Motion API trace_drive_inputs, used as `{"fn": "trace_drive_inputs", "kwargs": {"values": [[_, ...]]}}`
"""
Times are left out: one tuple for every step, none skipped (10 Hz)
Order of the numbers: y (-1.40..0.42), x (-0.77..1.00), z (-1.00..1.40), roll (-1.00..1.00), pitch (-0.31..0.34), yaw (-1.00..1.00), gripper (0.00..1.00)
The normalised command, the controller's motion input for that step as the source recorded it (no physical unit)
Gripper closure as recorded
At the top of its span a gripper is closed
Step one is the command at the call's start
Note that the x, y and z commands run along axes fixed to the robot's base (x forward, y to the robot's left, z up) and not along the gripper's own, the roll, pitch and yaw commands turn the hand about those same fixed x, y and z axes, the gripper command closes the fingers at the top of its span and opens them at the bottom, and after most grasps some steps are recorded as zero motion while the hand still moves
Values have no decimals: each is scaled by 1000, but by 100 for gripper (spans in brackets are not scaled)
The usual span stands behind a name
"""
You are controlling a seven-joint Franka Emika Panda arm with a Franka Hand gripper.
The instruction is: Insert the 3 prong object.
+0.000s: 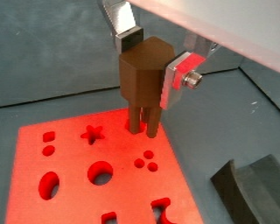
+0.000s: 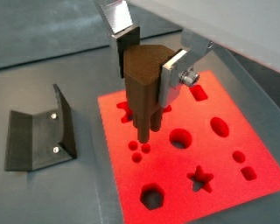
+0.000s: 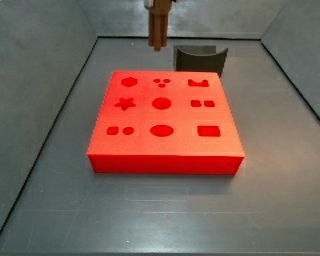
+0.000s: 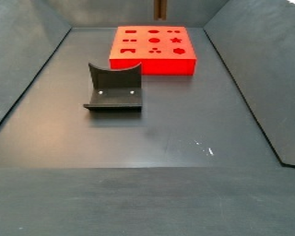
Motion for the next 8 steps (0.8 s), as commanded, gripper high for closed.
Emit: {"fn": "trace_drive_inputs", "kwargs": {"values": [[169, -89, -363, -123, 74, 6, 100], [200, -63, -323, -94, 59, 103, 100], [97, 0, -374, -73, 129, 80, 100], [46, 77, -357, -29, 179, 37, 100], [17, 166, -334, -47, 163, 43, 100], [0, 400, -320, -110, 99, 100, 100], [63, 449, -249, -174, 0, 126, 100], [189, 360, -146, -104, 0, 123, 100]]}}
